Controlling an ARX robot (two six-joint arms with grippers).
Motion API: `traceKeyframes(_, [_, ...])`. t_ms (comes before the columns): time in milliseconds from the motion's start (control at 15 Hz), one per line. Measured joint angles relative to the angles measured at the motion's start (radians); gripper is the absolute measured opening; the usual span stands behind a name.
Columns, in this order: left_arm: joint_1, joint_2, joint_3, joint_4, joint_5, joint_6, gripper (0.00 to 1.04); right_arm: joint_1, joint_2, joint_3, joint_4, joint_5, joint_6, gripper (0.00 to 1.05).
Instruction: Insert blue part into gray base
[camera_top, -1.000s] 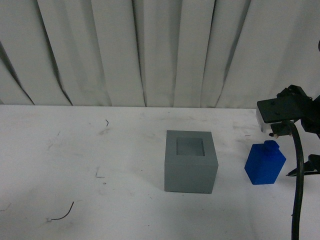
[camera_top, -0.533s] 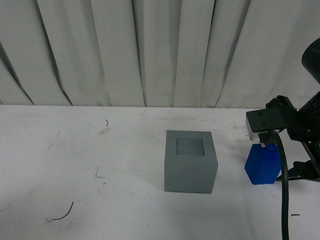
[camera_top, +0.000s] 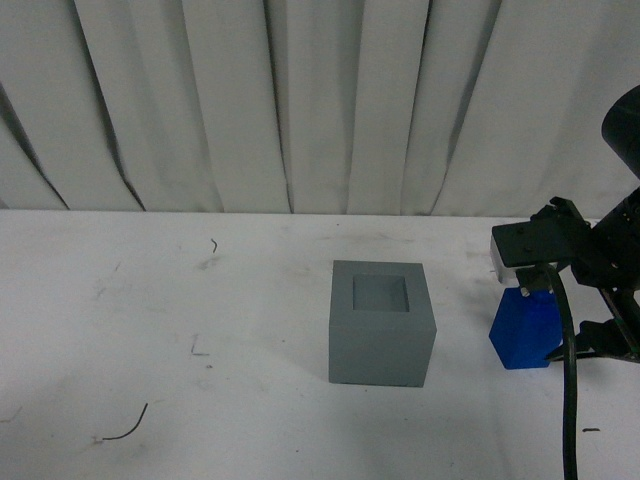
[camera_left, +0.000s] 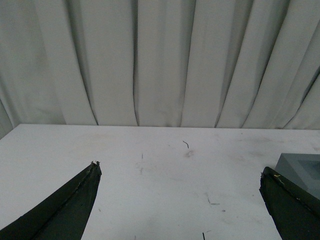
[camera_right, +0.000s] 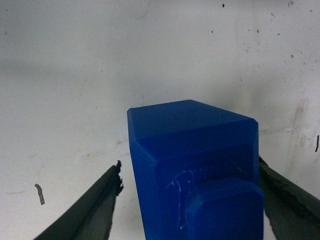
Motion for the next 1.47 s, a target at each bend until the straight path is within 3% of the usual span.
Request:
traceKeyframes(200, [0.000,0.000,0.000,0.000,0.000,0.000,0.98,0.001,-0.001,-0.004,0.011,-0.005,-0.003,0.49])
traceKeyframes(533, [0.000,0.000,0.000,0.000,0.000,0.000,0.98,-0.002,-0.019,-0.025,0.015,-0.008,-0.002,0.48])
traceKeyframes(867, [0.000,0.000,0.000,0.000,0.000,0.000,0.98,-0.016,-0.109,-0.024,-0.083,-0.058,0.062,0.47])
traceKeyframes(1467, [0.000,0.000,0.000,0.000,0.000,0.000,0.98,0.156,-0.163,0.156,-0.285,-0.071,0.175,0.47])
